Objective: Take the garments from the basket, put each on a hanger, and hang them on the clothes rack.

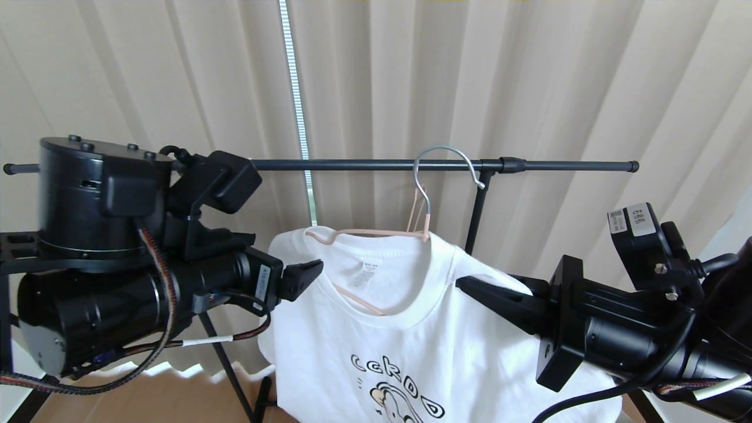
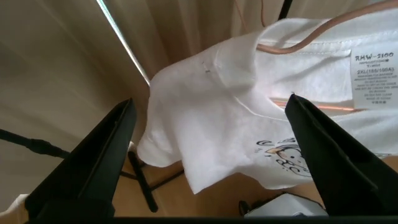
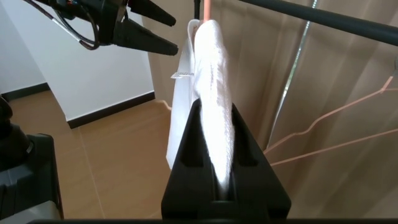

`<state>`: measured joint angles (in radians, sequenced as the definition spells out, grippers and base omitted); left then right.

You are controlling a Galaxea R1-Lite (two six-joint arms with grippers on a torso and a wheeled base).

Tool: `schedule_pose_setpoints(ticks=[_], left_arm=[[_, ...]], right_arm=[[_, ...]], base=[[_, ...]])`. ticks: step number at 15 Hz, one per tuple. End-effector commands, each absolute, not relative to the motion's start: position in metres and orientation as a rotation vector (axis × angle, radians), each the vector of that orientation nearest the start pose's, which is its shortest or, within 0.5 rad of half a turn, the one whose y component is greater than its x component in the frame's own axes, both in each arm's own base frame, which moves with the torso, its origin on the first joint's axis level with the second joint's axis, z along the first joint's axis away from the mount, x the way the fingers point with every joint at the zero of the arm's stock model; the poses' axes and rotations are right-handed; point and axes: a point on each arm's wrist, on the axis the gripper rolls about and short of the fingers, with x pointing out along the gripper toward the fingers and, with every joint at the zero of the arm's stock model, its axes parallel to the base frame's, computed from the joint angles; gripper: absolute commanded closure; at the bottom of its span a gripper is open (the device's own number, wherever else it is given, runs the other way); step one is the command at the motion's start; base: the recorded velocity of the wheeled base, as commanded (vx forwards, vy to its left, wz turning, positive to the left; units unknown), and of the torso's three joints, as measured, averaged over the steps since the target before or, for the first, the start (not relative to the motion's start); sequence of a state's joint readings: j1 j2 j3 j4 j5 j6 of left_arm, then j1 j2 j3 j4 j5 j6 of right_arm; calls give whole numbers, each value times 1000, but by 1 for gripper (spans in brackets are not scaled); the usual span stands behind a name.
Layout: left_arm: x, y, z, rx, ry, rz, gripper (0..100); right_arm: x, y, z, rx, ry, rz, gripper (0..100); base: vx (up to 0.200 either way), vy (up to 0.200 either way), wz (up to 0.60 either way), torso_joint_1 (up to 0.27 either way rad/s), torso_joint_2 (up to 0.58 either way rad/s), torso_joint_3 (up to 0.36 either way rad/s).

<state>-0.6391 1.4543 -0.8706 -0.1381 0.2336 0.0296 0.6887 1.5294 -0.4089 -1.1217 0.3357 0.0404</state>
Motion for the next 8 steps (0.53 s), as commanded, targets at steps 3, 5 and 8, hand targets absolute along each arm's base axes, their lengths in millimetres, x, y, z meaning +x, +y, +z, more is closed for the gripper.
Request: schedule_pose_setpoints(ticks=[3,5,8], left_arm=[[211,-172,210,223,436,-369,0],[213,-176,205,233,444,-333,0],[218,-180,204,211,448,-301,0]], right_arm=[[176,154,176,37,17,1023,100],[177,155,177,38,11,1022,100],[177,155,178,39,8,1017,100]], base=[[0,0,0,0,0,0],[0,0,0,0,0,0],[0,0,0,0,0,0]])
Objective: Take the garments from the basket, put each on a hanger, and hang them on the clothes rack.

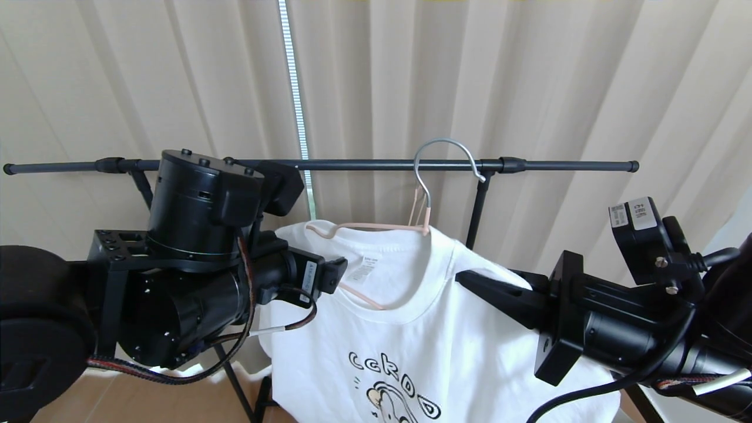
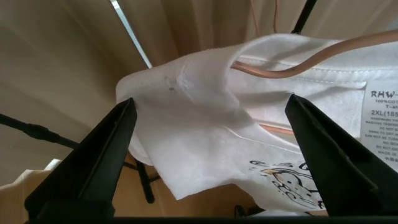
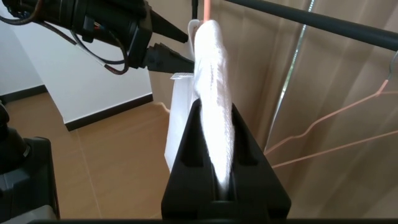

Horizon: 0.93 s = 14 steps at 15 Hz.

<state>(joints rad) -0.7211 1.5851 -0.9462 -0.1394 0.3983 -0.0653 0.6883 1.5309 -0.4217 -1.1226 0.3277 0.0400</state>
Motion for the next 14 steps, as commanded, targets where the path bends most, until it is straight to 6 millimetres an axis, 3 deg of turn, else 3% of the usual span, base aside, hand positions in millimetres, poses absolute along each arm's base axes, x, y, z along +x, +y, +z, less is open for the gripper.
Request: schedule_pose_setpoints(ticks=[1,5,6,14], left_arm=[[220,-181,204,202,448,-297,0],[221,-179,205,191,444,-290,0],[221,-179,204,190,449,-287,100],[221,-183,208,187,433,-299,100]], right_arm=[[177,155,178,39,6,1017,100],[177,155,178,40,10,1016,100],[177,155,178,40,10,1016,100],[177,155,176,39,16,1015,100]], base=[[0,0,0,0,0,0],[0,0,0,0,0,0],[0,0,0,0,0,0],[0,0,0,0,0,0]])
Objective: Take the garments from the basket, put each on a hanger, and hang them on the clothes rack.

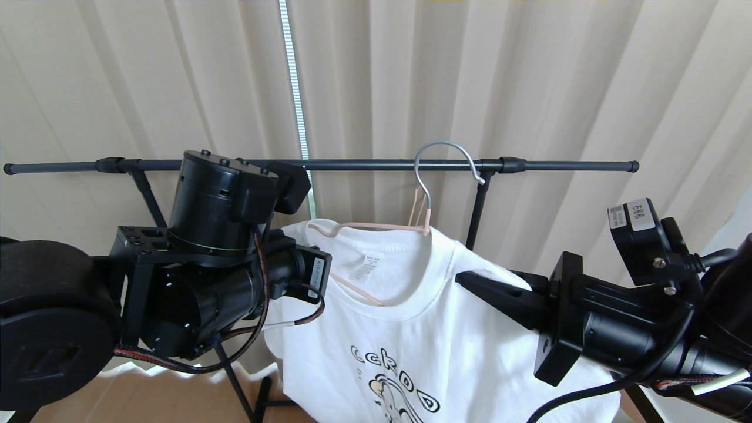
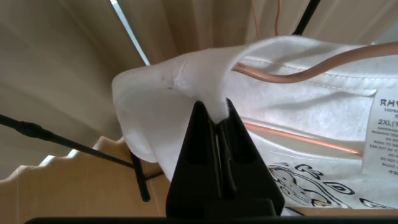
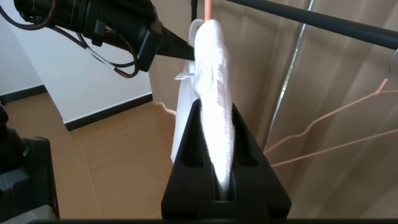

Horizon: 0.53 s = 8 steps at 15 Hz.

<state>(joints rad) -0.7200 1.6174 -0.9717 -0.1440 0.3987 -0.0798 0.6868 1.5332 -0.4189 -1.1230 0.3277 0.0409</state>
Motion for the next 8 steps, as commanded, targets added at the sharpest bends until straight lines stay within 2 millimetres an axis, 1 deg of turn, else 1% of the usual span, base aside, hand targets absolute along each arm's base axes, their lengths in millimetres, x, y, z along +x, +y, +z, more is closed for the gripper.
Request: schedule_pose_setpoints(ticks=[1,2,4,8], left_arm=[[215,-188,215,184,411,-329,100],[213,-190,217,183,402,-340,100],[203,-201,225,190,375,-397,100],[193,-210,229,218,351,-458,100]], right_arm=[[178,155,176,38,18,1015,100],[178,155,176,38,18,1015,100],[178,156,175,42,25,1017,100],[178,156,174,45,32,1018,100]], base=[[0,0,0,0,0,0],[0,0,0,0,0,0],[0,0,0,0,0,0],[0,0,0,0,0,0]])
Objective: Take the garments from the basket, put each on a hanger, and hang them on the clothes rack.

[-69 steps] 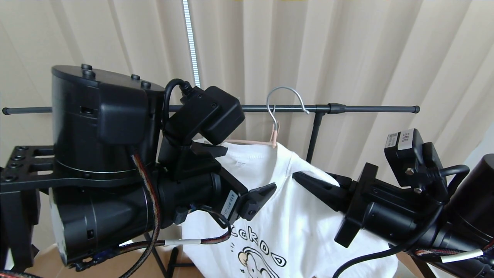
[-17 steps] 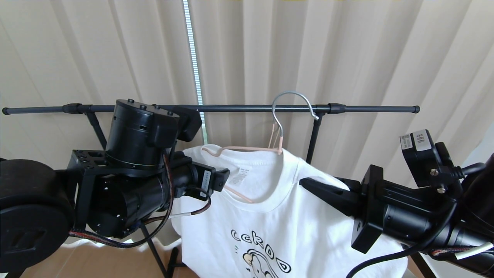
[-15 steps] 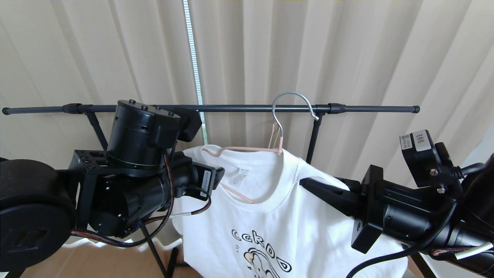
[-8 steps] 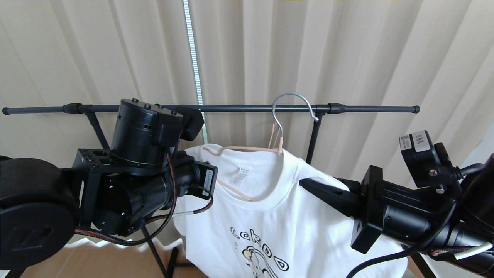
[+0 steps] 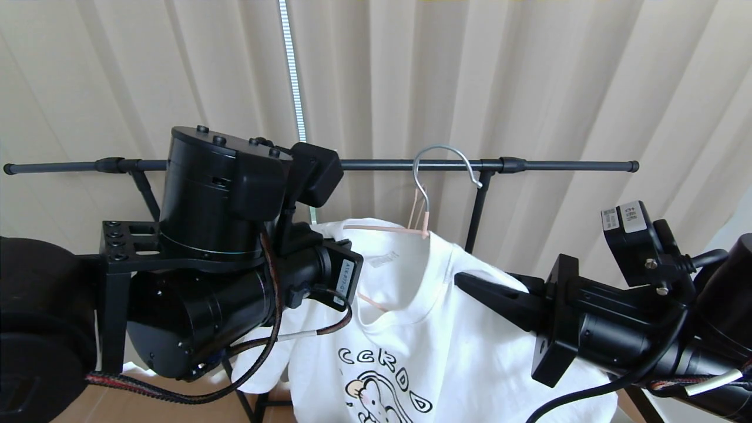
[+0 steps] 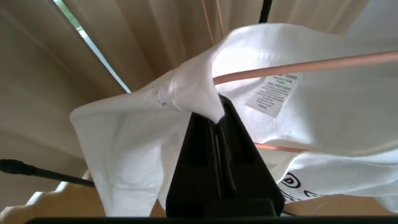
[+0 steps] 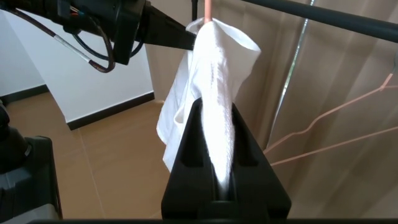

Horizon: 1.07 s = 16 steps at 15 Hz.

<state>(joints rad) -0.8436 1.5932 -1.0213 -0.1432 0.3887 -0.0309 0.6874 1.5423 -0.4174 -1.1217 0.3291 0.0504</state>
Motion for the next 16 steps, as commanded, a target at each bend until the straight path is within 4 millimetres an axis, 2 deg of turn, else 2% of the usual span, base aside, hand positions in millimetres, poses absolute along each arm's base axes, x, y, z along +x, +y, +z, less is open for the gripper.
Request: schedule_pose_setpoints(ticks=[1,5,8,12,16], left_arm=[[190,-212,230,218,348,-468,100],[186,-216,237,209,324,-495,100],[186,-216,252,178,283,-499,100],[186,-217,252,181,280,-500,100],[185,-217,251,172,286,-527,100]], right_arm=[[178,156,173,45,34,1018,100],[181,159,172,70,53,1019,100],[192,163,169,101,4,1012,100],[212,173,158,101,-60,1045,100],[213,174,158,106,-85,1047,100]], base=[[0,0,0,0,0,0],[0,0,0,0,0,0],[0,0,0,0,0,0],[0,0,0,0,0,0],[0,0,0,0,0,0]])
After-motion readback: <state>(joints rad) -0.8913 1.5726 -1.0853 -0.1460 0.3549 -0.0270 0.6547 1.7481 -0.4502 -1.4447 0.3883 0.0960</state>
